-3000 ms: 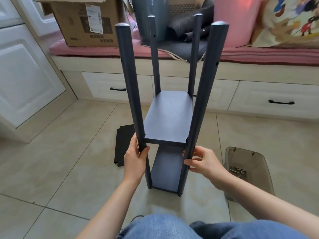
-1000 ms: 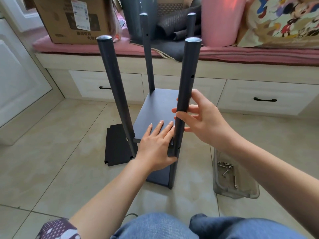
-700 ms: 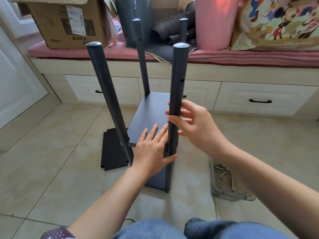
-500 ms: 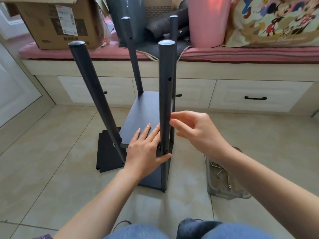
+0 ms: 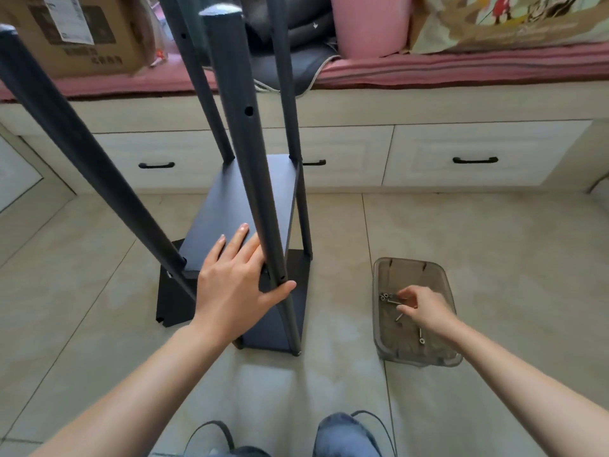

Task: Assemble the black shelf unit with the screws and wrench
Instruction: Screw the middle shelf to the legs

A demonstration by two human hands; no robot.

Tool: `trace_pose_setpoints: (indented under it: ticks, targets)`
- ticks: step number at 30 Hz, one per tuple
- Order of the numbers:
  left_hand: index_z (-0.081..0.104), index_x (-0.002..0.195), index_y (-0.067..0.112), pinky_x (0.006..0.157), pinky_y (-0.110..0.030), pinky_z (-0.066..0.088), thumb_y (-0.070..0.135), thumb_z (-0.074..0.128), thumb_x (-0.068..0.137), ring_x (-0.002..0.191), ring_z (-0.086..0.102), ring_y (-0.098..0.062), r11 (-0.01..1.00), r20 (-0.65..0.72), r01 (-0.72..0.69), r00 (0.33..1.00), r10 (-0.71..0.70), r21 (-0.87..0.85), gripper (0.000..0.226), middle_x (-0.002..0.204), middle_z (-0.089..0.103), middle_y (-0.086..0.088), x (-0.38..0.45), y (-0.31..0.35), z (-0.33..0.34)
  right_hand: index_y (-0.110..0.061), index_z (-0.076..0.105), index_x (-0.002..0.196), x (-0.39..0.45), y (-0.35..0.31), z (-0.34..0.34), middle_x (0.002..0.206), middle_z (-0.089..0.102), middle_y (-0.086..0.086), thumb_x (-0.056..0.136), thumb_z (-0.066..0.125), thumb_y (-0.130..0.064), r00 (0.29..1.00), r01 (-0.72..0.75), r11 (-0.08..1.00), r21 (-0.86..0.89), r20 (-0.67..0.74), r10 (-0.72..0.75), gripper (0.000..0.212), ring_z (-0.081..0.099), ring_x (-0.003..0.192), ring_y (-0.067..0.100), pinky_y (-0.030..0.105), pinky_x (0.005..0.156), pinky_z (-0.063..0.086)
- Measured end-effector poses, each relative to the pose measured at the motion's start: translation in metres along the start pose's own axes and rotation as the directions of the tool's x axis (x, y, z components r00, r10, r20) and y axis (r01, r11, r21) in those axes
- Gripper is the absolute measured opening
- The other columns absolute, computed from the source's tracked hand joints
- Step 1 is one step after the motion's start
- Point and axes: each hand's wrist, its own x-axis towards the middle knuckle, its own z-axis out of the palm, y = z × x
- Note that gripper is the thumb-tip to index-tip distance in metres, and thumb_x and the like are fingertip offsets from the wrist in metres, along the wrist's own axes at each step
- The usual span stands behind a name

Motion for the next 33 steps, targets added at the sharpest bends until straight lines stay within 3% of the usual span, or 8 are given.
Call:
trace_pose_setpoints:
  ticks: [5,10,19,23,27,33]
  targets:
    - [0.051,0.146,0.018,0.116,-0.050,0.034,0.069,0.047,0.083,0.142,0.043,-0.026,1.000,-0.029,-0.015,0.999,0.016,0.022,0.081,0.149,0.051,-0.002,0.000,0.002,0.000,-0.006,0.056,0.129,0.040,0.031,0.032,0.131,0.058,0.016,0.095,0.063,-0.014,0.991,-0.018,0.980,-0.197,0.130,0.044,0.036,0.056,0.120,0.030,0.034,0.101,0.045]
    - [0.051,0.146,0.018,0.116,-0.050,0.035,0.067,0.049,0.083,0.142,0.044,-0.025,0.999,-0.036,-0.012,0.999,0.014,0.038,0.080,0.148,0.052,-0.001,0.001,0.001,-0.001,-0.002,0.051,0.128,0.066,0.050,0.045,0.130,0.049,0.020,0.097,0.049,-0.009,0.990,-0.055,0.973,-0.224,0.115,0.082,0.032,0.053,0.116,0.035,0.035,0.092,0.044]
    - [0.054,0.144,0.017,0.114,-0.052,0.037,0.062,0.058,0.083,0.141,0.045,-0.025,0.999,-0.064,-0.013,0.998,0.015,0.032,0.076,0.147,0.054,-0.001,0.000,0.003,-0.001,-0.001,0.046,0.126,0.066,0.059,0.061,0.131,0.048,0.021,0.099,0.036,-0.001,0.998,-0.021,0.928,-0.371,0.048,0.042,0.029,0.053,0.115,0.036,0.040,0.099,0.046]
    - [0.053,0.145,0.019,0.114,-0.053,0.037,0.063,0.059,0.083,0.141,0.045,-0.025,1.000,-0.063,-0.005,0.998,0.007,0.031,0.075,0.148,0.053,-0.001,0.000,0.004,0.000,0.003,0.050,0.121,0.063,0.055,0.069,0.128,0.051,0.023,0.100,0.033,0.000,0.999,-0.033,0.943,-0.330,0.000,0.035,0.027,0.051,0.114,0.039,0.040,0.096,0.046]
    - [0.051,0.146,0.021,0.116,-0.050,0.034,0.066,0.054,0.084,0.143,0.043,-0.025,0.999,-0.055,0.008,0.998,-0.006,0.036,0.076,0.149,0.050,0.000,-0.002,0.005,0.000,0.005,0.051,0.125,0.060,0.053,0.081,0.126,0.052,0.027,0.104,0.028,-0.011,0.999,0.042,0.933,-0.358,0.020,-0.037,0.036,0.051,0.116,0.040,0.042,0.095,0.042]
    - [0.050,0.147,0.024,0.119,-0.046,0.030,0.066,0.053,0.084,0.144,0.041,-0.025,0.999,-0.047,0.021,0.999,-0.020,0.029,0.075,0.151,0.049,0.001,-0.003,0.006,0.001,0.004,0.054,0.119,0.052,0.031,0.095,0.123,0.055,0.026,0.102,0.031,-0.005,0.999,-0.004,0.973,-0.230,0.038,0.013,0.030,0.054,0.112,0.040,0.041,0.092,0.044]
